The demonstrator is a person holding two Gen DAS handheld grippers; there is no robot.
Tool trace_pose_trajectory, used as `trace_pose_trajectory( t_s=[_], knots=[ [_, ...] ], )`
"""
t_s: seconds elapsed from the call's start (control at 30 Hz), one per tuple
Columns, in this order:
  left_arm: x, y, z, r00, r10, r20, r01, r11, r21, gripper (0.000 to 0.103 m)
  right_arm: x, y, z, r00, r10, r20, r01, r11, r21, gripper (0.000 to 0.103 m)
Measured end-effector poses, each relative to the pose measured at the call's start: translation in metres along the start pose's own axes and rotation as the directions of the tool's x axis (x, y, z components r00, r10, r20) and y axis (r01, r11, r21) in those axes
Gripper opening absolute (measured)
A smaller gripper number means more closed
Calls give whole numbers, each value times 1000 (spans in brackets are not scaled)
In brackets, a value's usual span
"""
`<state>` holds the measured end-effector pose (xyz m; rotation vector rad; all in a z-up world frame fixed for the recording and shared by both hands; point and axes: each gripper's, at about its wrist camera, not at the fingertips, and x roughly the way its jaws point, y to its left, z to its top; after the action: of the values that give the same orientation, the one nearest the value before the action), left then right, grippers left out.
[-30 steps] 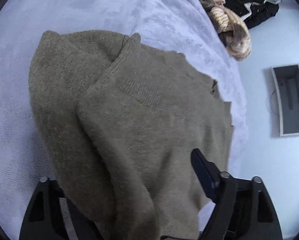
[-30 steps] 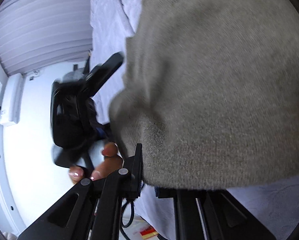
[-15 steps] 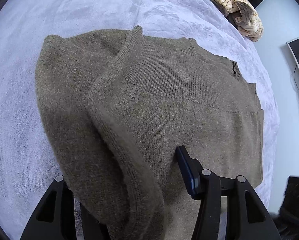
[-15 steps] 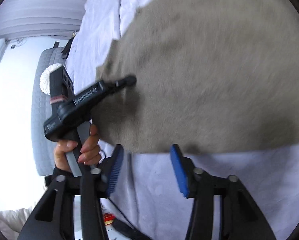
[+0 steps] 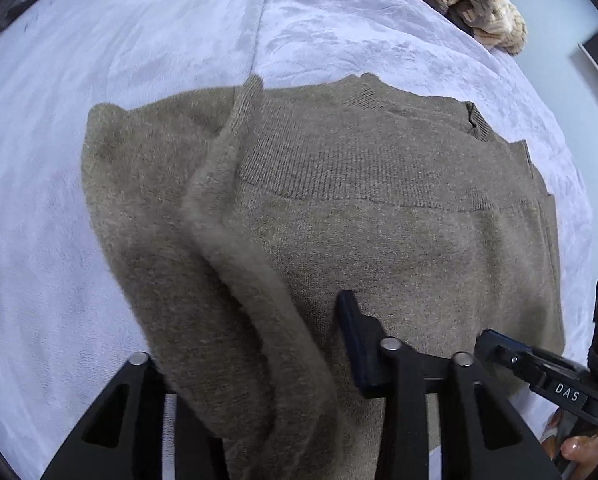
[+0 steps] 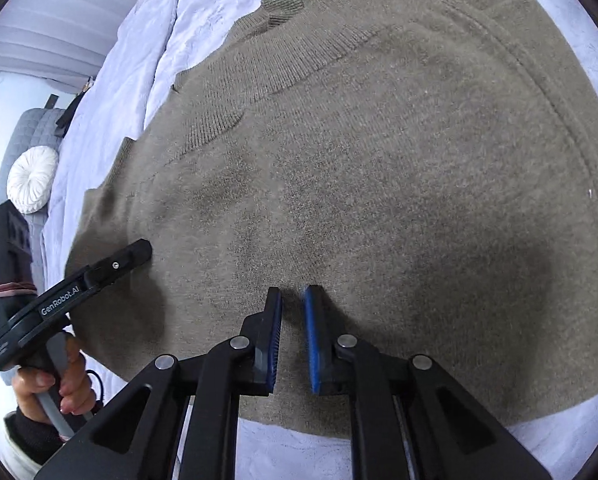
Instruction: Fold small clothes
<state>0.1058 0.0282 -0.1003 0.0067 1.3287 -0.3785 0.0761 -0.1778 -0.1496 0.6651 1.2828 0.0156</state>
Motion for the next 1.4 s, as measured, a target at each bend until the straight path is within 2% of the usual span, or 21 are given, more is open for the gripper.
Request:
trace_pose_trajectory(
  t_s=[0.07,0.23,0.3,0.43,0.57,0.7,0.83,0.93,1.07,1.13,1.2,1.27,1.33,1.4],
  knots=[
    [-8,-2,1,1000,11,14,-11,1000,11,27,2,1,0,1000,-3,6,3,1000,-7,11],
    [-29,-2,7,999,-15,36,16,999,-35,22,4,3,-10,1000,-4,3,4,999,-50,11],
    [-43,-14,10,998,-10,69,11,1000,-10,22,5,-1,-11,1000,21,-9,-21,999,-43,11],
    [-68,-64,23,990,-27,141,11,994,112,22,-3,-17,-14,994,105,-20,-105,994,16,11],
    [-75,-128,40,984,-74,164,35,973,226,22,-26,-37,-11,988,147,37,-149,987,52,12],
    [-66,-190,47,982,-105,159,46,941,335,22,-52,-71,-9,975,192,110,-206,970,132,18],
    [-42,-248,45,985,-127,117,67,907,416,22,-65,-102,-12,962,223,158,-251,949,192,18],
    [-13,-270,40,993,-93,75,52,903,427,22,-59,-125,-17,954,251,163,-287,922,261,18],
    [11,-270,30,997,-67,32,48,908,417,22,-48,-146,-26,931,317,181,-361,868,341,18],
    [15,-273,27,998,-57,30,39,900,434,30,-47,-149,-27,929,322,182,-367,864,345,18],
    [12,-276,23,996,-86,27,64,890,451,58,-47,-151,-27,929,323,179,-367,865,343,18],
    [-1,-280,18,988,-151,45,113,877,467,65,-48,-153,-24,928,326,181,-370,862,346,18],
    [-17,-281,14,978,-201,63,144,857,495,67,-56,-160,-23,923,336,187,-383,853,355,19],
    [-34,-273,14,968,-226,107,146,858,492,67,-57,-165,-21,913,352,204,-405,833,376,20]
  ],
)
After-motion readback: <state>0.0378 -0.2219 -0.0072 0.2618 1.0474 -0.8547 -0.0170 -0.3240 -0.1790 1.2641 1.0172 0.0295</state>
